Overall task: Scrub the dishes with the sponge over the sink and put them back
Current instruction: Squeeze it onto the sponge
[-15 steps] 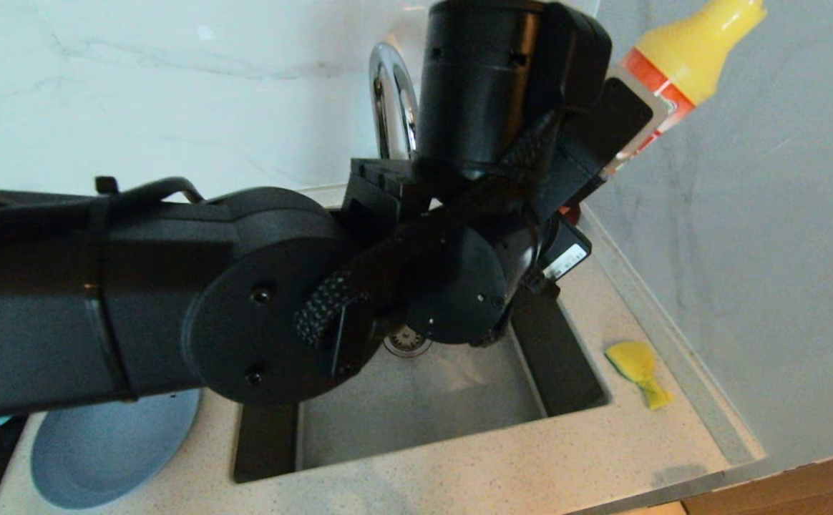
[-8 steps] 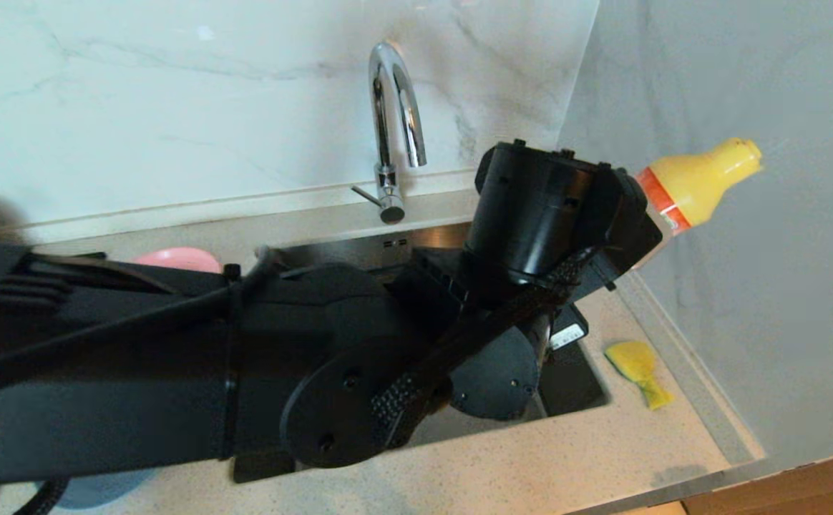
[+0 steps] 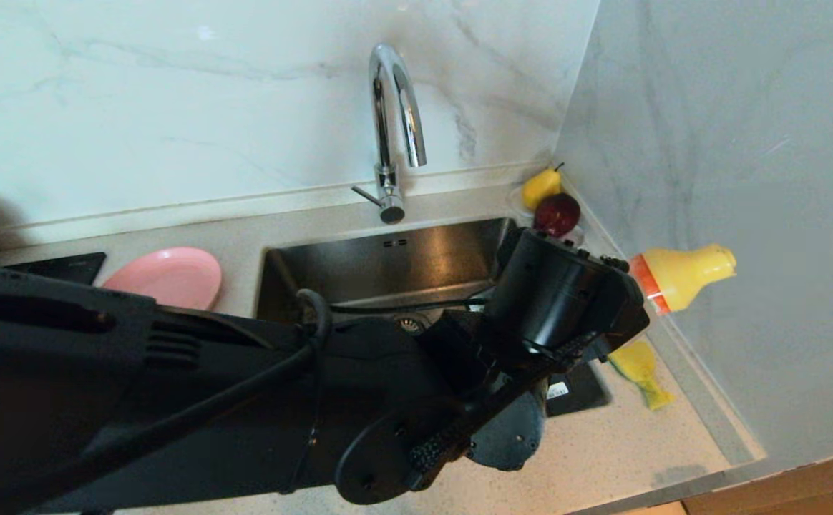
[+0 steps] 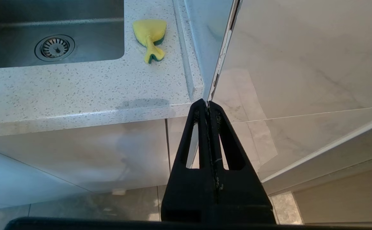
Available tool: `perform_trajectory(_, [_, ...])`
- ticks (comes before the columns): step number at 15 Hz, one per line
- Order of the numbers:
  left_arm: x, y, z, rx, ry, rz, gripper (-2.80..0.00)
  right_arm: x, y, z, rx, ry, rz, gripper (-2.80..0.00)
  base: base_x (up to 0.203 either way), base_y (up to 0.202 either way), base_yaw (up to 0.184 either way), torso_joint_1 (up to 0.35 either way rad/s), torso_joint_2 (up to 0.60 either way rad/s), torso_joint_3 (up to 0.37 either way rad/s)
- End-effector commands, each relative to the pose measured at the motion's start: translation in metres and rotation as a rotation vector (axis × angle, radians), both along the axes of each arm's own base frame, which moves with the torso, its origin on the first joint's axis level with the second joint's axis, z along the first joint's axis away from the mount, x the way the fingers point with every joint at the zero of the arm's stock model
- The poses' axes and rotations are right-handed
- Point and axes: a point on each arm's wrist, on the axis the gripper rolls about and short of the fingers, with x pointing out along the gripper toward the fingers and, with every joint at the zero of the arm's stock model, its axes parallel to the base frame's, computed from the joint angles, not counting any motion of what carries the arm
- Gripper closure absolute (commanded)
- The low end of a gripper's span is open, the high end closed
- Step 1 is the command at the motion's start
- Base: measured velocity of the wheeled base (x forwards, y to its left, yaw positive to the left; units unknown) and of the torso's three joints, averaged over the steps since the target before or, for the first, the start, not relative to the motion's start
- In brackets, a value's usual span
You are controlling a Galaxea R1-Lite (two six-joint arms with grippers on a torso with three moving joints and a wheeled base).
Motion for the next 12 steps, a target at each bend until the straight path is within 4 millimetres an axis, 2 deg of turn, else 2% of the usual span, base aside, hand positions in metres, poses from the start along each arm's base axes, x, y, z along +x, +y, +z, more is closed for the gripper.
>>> perform_trajectory(1, [0.002, -0.004, -0.015, 0.05, 0.002, 0.04, 0.0, 0.0, 0.0, 0.0, -0.001, -0.001, 0.0, 0.0, 0.0, 0.0, 0.0, 0.0, 0.0, 0.0])
perform_trajectory(6, [0.003, -0.009, -0.04, 0.134, 0.025, 0.047, 0.0, 0.0, 0.0, 0.0, -0.001, -0.001, 0.0, 0.0, 0.0, 0.0, 0.0, 0.0, 0.0, 0.0])
perform_trajectory(12, [0.014, -0.026, -0.065, 0.23, 0.003, 0.061, 0.0, 0.0, 0.0, 0.0, -0.001, -0.001, 0.0, 0.0, 0.0, 0.0, 0.0, 0.0, 0.0, 0.0])
